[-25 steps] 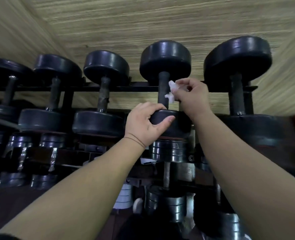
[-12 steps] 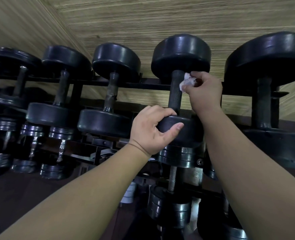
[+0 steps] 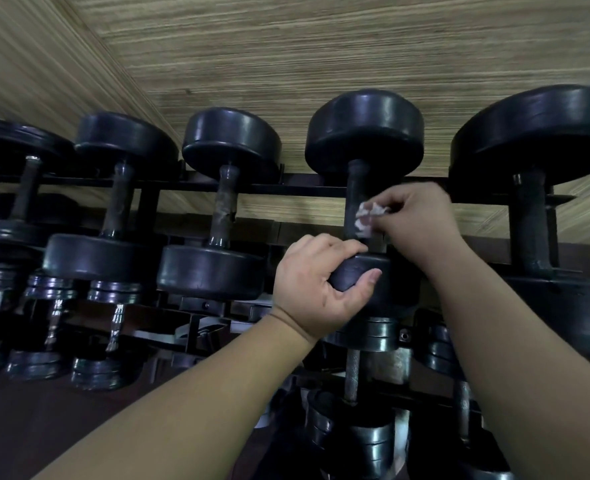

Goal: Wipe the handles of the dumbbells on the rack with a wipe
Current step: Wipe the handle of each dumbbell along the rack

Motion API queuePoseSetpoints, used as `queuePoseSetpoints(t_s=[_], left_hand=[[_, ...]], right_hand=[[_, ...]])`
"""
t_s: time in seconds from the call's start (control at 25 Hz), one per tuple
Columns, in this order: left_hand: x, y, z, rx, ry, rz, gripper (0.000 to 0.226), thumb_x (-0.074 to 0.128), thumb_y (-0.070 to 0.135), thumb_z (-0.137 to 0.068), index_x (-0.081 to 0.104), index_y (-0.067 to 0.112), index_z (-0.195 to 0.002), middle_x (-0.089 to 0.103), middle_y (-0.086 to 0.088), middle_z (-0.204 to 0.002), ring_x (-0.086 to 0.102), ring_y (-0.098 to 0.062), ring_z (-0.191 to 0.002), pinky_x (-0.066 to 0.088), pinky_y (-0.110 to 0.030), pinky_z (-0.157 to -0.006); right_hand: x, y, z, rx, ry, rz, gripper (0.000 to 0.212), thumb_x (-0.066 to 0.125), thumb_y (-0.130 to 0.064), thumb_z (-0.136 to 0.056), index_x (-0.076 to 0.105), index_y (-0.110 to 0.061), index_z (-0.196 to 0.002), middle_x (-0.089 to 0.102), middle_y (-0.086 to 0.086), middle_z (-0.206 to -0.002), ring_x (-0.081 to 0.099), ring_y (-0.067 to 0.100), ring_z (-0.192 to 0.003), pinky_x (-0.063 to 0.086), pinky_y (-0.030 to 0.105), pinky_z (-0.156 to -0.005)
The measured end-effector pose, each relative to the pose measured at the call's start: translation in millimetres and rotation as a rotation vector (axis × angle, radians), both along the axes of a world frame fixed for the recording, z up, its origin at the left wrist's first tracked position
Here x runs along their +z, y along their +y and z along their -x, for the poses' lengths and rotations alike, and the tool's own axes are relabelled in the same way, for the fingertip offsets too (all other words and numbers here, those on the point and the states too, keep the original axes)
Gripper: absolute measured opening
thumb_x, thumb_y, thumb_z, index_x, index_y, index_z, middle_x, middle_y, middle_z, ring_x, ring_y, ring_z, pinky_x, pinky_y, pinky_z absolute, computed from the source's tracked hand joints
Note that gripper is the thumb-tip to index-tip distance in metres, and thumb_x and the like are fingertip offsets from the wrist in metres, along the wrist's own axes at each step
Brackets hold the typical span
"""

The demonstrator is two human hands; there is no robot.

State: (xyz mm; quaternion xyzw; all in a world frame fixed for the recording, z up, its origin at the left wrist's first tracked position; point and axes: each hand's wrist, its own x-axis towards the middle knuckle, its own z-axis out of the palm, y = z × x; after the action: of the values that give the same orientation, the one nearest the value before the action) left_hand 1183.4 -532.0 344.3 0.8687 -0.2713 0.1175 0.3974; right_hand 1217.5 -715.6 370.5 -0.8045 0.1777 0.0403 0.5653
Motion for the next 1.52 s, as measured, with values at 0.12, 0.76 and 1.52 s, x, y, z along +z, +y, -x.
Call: queuePoseSetpoints(t_s=[0.12,0.76,1.52], left_hand=[[-0.6,-1.2,0.9,0.008,0.01,0.011,0.038,0.067,0.046,-0.089,0.08,0.013,-0.102,0.073,0.001,-0.088,0.066,-0.019,-0.081,0.054,-0.041,-0.076],[0.8,0.2,2.0,0.007,0.003,0.007,0.036,0.067,0.042,-0.089,0.08,0.012,-0.103,0.073,-0.001,-0.088,0.066,-0.019,-0.081,0.054,-0.04,-0.075],[-0.7,1.6,1.4,0.004,-0.008,-0.013,0.035,0.067,0.042,-0.089,0.08,0.014,-0.104,0.071,0.001,-0.088,0.064,-0.018,-0.081,0.054,-0.038,-0.078]], right_hand=[[5.4,0.9,-32.2,-0.209,-0.149,-0.027,0.008,0.075,0.006,-0.085,0.075,-0.001,-0.089,0.068,-0.005,-0.073,0.061,-0.013,-0.051,0.047,0.005,-0.054],[-5.4,-1.3,-32.5,-0.246,-0.123,-0.066,0.032,0.077,0.0,-0.081,0.071,-0.026,-0.064,0.071,-0.013,-0.068,0.066,-0.003,-0.059,0.056,0.017,-0.062],[-10.4,-1.1,11.8,-0.103,0.16,-0.15,0.022,0.076,0.008,-0.079,0.076,-0.014,-0.076,0.076,0.009,-0.076,0.073,0.015,-0.065,0.061,0.028,-0.066]])
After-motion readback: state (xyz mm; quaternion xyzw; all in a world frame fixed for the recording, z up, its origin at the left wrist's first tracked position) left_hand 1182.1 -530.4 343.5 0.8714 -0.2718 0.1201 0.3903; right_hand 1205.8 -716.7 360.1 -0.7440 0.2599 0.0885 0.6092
